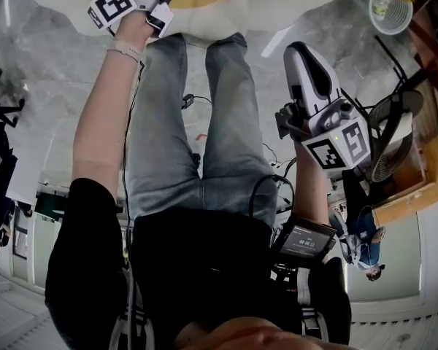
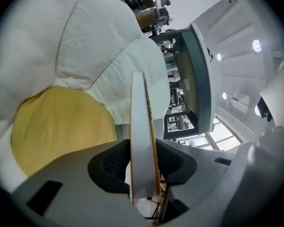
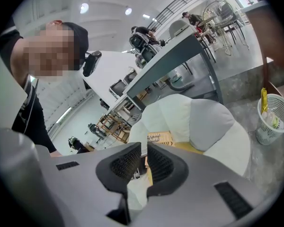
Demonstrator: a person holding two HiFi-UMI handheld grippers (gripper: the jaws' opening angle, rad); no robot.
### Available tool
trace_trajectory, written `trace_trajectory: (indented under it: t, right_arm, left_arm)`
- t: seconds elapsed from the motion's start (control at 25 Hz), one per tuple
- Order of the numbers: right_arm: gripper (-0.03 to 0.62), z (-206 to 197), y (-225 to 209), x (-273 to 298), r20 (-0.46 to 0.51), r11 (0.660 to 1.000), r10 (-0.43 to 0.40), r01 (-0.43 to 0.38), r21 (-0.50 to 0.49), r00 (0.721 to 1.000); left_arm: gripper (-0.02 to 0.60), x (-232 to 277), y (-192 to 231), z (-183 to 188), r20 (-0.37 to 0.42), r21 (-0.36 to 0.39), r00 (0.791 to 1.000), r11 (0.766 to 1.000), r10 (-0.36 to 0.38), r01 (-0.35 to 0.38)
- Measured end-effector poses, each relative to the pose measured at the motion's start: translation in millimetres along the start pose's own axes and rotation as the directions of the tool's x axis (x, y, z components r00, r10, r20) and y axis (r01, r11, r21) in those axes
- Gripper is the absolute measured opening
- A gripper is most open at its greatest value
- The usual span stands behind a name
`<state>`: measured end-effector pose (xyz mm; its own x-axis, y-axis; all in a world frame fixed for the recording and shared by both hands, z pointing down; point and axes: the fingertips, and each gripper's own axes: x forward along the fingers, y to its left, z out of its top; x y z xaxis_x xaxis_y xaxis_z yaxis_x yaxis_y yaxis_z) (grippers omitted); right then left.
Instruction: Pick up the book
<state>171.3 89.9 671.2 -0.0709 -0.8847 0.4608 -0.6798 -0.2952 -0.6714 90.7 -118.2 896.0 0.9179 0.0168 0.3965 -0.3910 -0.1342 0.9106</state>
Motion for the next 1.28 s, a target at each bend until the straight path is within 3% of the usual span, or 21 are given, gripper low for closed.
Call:
trace_trajectory:
  t: [0.24, 0.44, 0.72, 0.88, 1.28]
  right_arm:
    - [0.049, 12.5, 37.9, 0.7, 0.012, 0.999, 0.027, -0.026, -0.031, 1.0]
    - [0.049, 19.5, 61.1, 2.8, 0.015, 0.998, 0.037, -0.036, -0.042, 0.999]
    - [0.049, 28.9, 81.8, 2.5, 0.007, 0.997, 0.065, -0.065, -0.045, 0.998]
    - [0.049, 36.6, 108.5, 5.4, -0.001, 0.994, 0.092, -0.091, -0.066, 0.996]
    - [0.049, 64.3, 167.5, -10.9, 0.01, 0.986, 0.125, -0.123, -0.114, 0.992]
  left_arm:
    - [0.163, -33.8, -40.0, 8.3, 0.036, -0.037, 0.997, 0.997, -0.066, 0.067]
    - [0.163, -60.3, -57.8, 15.6, 0.032, 0.023, 0.998, 0.999, -0.045, 0.044]
    - [0.163, -93.8, -100.9, 23.6, 0.071, 0.006, 0.995, 0.997, -0.071, 0.071]
    - [0.163, -133.3, -121.8, 36.2, 0.086, 0.095, 0.994, 0.994, -0.065, 0.057]
    - [0.163, -217.2, -184.8, 37.3, 0.174, 0.079, 0.981, 0.994, -0.088, 0.075]
